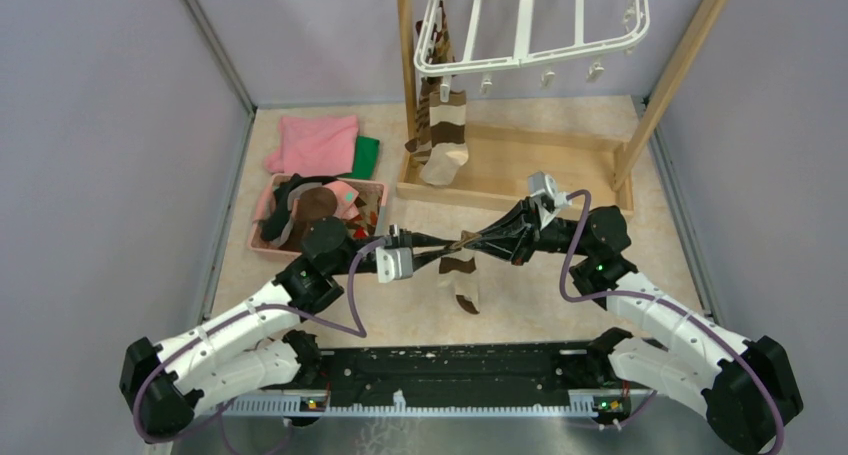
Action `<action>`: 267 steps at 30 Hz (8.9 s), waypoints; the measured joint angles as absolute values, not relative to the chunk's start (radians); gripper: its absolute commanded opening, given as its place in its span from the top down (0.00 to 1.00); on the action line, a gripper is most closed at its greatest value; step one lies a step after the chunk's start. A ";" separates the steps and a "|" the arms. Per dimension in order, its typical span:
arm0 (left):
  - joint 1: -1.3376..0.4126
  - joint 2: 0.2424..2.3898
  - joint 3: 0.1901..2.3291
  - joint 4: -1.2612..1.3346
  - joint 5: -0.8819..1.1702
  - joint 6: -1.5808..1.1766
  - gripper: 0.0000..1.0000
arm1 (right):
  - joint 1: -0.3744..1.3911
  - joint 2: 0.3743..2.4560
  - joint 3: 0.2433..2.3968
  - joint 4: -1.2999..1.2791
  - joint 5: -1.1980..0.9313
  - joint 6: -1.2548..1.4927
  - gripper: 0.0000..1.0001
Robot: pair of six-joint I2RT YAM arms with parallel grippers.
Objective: Clip the socks to the hanger
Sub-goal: Clamp the sock onto the hanger.
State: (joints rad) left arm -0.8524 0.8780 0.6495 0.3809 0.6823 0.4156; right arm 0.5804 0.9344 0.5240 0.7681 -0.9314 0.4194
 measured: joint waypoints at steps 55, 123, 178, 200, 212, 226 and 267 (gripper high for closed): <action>-0.765 0.796 0.496 0.536 0.717 0.509 1.00 | 0.410 1.450 0.944 1.183 -0.412 0.131 0.18; -0.765 0.781 0.496 0.500 0.744 0.527 1.00 | 0.403 1.572 1.093 1.213 -0.482 0.249 0.47; -0.445 1.313 0.921 0.833 0.827 -0.196 1.00 | 0.385 1.547 1.206 0.952 -0.485 0.667 1.00; -0.377 1.695 1.220 1.172 0.946 -0.707 1.00 | 0.377 1.530 1.206 0.949 -0.508 0.693 1.00; -0.396 1.733 1.289 1.146 0.949 -0.735 1.00 | 0.376 1.530 1.206 0.970 -0.525 0.701 1.00; -0.415 1.747 1.331 1.068 0.918 -0.736 1.00 | 0.374 1.532 1.206 0.994 -0.537 0.711 1.00; -0.425 1.802 1.393 1.147 0.948 -0.890 1.00 | 0.363 1.548 1.206 1.041 -0.566 0.732 1.00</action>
